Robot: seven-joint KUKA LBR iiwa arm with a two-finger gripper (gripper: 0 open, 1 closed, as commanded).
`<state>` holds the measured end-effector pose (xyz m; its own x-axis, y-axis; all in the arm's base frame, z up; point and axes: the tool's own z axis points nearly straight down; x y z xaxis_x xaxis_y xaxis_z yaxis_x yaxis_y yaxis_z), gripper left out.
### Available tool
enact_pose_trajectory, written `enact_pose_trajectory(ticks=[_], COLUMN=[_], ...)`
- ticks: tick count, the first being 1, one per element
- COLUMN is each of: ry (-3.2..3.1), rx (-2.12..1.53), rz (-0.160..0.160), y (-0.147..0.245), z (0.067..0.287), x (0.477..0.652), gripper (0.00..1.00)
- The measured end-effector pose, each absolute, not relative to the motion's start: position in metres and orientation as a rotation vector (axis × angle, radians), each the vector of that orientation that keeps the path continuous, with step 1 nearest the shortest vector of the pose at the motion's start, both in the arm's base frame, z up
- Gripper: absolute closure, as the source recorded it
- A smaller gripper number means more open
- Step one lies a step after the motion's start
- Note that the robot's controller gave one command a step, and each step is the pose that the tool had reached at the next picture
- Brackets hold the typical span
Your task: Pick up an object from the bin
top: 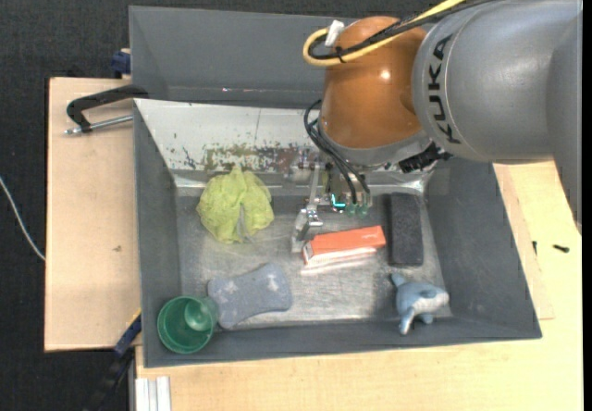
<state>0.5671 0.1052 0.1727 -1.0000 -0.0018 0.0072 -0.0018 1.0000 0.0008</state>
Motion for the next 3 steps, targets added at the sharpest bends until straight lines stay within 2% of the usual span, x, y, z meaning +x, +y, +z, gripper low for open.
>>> enact_pose_trajectory(ticks=[1, 2, 3], ry=[-3.143, -3.144, -3.137], rx=[0.001, 0.142, 0.129], rz=[-0.003, -0.002, 0.000], y=[0.105, 0.052, 0.027], z=[0.177, 0.124, 0.108], x=[0.569, 0.556, 0.554], gripper=[0.00, 0.00, 0.00])
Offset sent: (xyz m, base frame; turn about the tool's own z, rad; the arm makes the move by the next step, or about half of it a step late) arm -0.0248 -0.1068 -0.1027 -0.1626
